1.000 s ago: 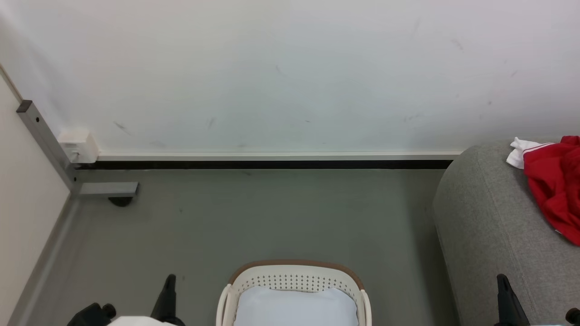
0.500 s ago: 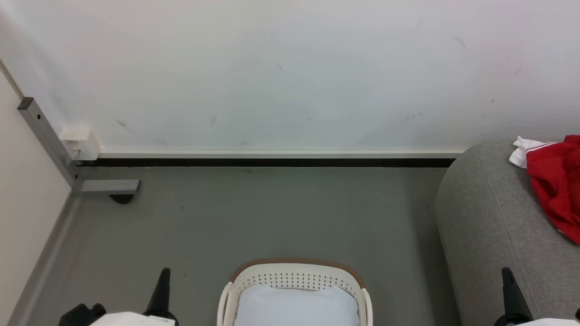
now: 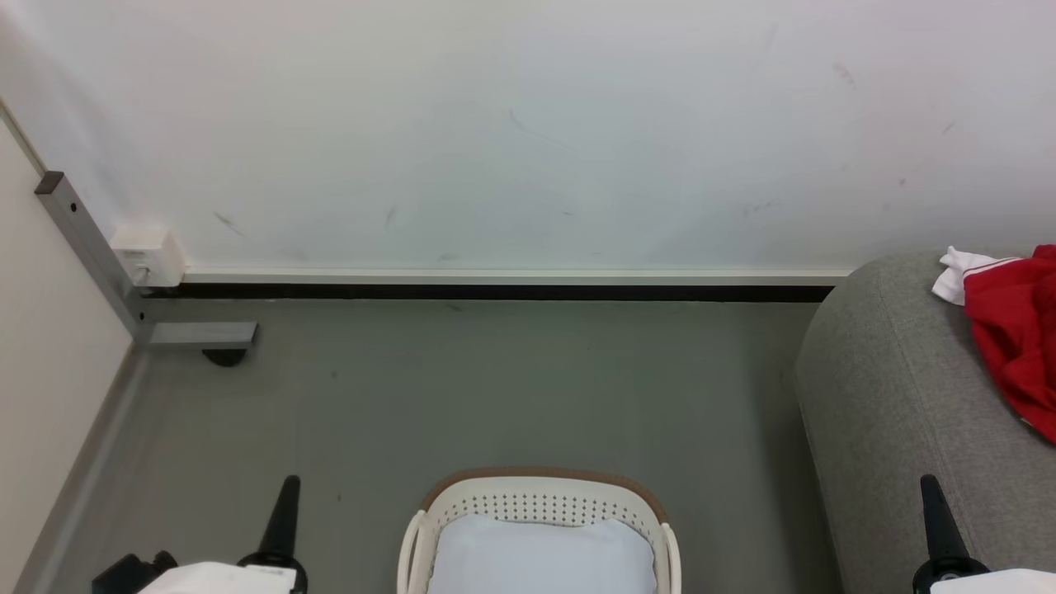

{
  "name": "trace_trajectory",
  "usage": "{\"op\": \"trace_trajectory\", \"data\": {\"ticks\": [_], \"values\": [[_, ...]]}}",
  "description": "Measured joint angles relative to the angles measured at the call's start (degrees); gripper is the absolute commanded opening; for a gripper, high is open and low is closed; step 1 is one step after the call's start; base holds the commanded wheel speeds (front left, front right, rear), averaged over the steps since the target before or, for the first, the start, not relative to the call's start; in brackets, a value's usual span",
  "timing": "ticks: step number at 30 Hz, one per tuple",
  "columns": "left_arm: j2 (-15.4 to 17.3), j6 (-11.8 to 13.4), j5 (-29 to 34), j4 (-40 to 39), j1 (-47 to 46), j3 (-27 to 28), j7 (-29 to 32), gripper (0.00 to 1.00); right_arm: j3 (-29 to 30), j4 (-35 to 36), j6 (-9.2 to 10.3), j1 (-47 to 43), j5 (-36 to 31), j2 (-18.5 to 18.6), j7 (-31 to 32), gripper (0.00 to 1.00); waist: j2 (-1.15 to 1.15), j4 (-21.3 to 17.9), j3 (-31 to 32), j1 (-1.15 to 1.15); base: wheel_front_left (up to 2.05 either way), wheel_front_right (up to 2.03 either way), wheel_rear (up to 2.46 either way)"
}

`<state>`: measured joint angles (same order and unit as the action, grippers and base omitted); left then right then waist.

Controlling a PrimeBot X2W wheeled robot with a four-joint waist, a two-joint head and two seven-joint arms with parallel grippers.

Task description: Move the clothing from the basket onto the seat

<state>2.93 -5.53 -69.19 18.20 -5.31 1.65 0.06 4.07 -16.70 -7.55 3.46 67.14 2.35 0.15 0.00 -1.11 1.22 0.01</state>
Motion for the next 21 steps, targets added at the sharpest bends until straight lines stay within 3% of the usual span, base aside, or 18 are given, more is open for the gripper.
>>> {"op": "trace_trajectory", "data": {"ticks": [21], "values": [[-0.05,-0.86,-10.14,-1.81,-0.25,2.1,2.94,0.0,1.07,1.13,0.0,1.13,11.11,0.1,2.82,0.0,0.0,0.43,-0.54,0.0,0.0,0.0,0.0]]}}
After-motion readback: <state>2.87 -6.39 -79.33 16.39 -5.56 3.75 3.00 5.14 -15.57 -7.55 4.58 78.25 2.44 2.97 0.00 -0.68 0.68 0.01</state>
